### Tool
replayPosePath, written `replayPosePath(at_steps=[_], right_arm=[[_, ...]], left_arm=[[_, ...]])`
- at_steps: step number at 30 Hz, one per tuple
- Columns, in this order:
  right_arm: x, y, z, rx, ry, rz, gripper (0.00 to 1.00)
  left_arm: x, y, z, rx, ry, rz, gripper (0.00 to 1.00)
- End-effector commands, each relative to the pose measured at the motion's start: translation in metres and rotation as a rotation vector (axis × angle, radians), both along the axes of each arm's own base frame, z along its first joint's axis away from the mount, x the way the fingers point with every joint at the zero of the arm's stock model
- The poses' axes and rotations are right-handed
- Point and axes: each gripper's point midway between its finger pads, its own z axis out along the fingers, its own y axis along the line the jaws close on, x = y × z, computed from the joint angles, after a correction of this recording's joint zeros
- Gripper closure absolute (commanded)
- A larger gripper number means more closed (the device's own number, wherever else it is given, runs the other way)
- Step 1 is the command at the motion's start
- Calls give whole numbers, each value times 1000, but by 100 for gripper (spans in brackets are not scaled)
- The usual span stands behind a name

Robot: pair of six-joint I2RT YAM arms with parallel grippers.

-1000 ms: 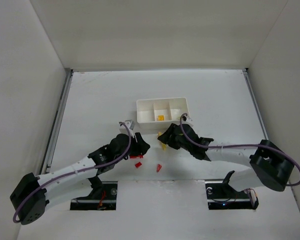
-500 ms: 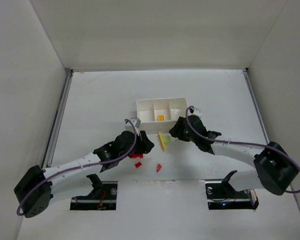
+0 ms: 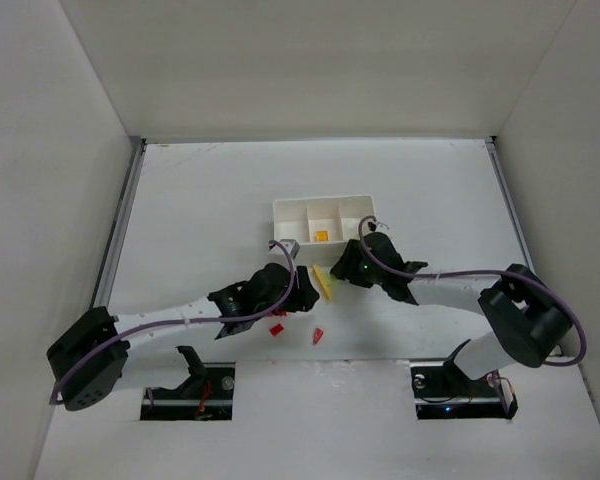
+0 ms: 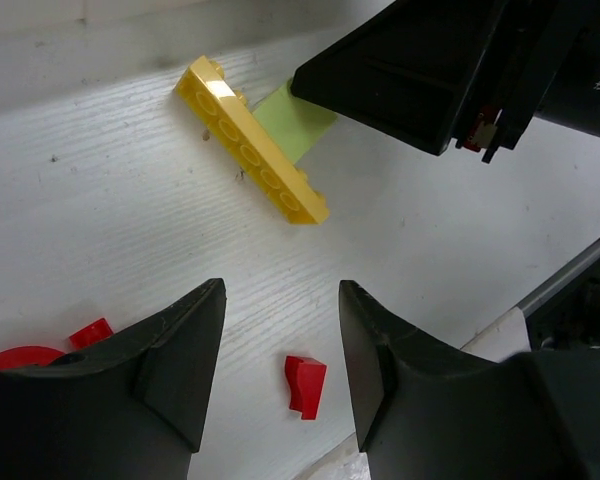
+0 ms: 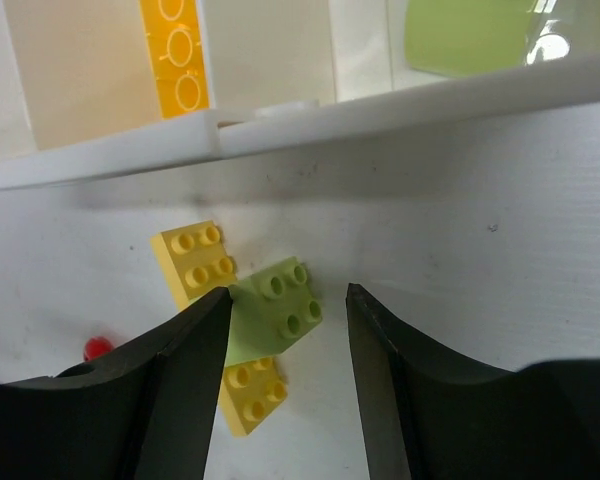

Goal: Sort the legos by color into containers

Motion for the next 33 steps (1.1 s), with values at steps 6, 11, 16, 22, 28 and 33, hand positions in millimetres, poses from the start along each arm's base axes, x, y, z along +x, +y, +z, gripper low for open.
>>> replayPosePath(at_steps=[6,11,16,22,28,33], right_arm=[[-32,23,31,174,-13,-11,46],[-45,28,44,229,-25,0,46],[-20,-2,33,121,-71,-64,46],[-32,24,43,188,-74,14,60],[-43,25,26,148,-62,-13,86],[-35,9,20,99,-98,-83,95]], left_arm=[[21,12,26,2,-95,86,55],[31,22,23,2,-82,132,55],[36,13,28,-6,-87,119,55],[45,22,40,-35,-109,163,66],[52,31,52,-72,-139,188,72],[52,35,63,-97,-166,193,74]])
